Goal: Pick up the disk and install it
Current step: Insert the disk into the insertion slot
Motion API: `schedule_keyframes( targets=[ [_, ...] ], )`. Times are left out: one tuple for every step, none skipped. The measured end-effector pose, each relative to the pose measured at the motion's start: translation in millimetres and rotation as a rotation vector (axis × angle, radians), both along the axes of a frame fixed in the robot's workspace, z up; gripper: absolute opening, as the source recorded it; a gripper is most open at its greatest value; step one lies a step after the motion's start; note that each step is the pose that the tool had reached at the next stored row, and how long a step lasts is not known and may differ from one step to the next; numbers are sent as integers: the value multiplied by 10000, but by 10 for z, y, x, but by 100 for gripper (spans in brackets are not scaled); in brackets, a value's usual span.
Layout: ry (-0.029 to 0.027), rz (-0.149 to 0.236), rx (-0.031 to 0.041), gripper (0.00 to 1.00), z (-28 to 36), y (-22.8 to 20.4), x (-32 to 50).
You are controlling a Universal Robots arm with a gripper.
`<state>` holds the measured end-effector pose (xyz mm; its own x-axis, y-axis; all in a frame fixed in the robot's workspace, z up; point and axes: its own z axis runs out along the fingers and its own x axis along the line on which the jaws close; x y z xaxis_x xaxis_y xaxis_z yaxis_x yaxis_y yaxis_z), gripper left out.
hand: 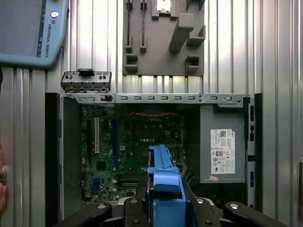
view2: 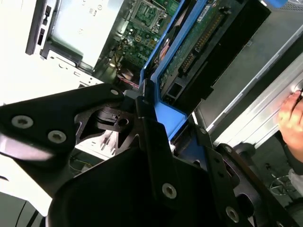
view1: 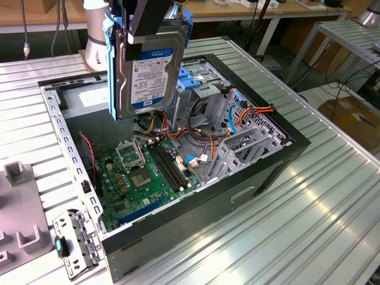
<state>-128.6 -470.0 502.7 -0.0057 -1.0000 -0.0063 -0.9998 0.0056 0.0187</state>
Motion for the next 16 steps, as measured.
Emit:
schedule_keyframes(
  targets=[
    [1,0,-2,37,-1,-32,5],
    [0,0,-2,37,-2,-57,12],
    [2,1,-10,37,-3,-104,32],
    [1,2,-12,37,-4,-121,48],
    [1,2,-14,37,-4,-131,67],
    [2,1,-16,37,-4,-138,104],
    [2,1,-18,37,-4,-141,135],
    [2,1,-18,37,-4,-144,174],
    [2,1,-18,37,-5,-145,213],
    [3,1,-17,37,-5,-146,253],
    [4,1,-18,37,-5,-146,295],
    [5,0,-18,37,-5,-146,337],
    [6,2,-18,37,-5,-146,386],
    [6,1,-19,37,-5,-146,423],
    [7,0,-18,37,-5,-146,459],
    [8,1,-18,37,-5,-146,497]
  ],
)
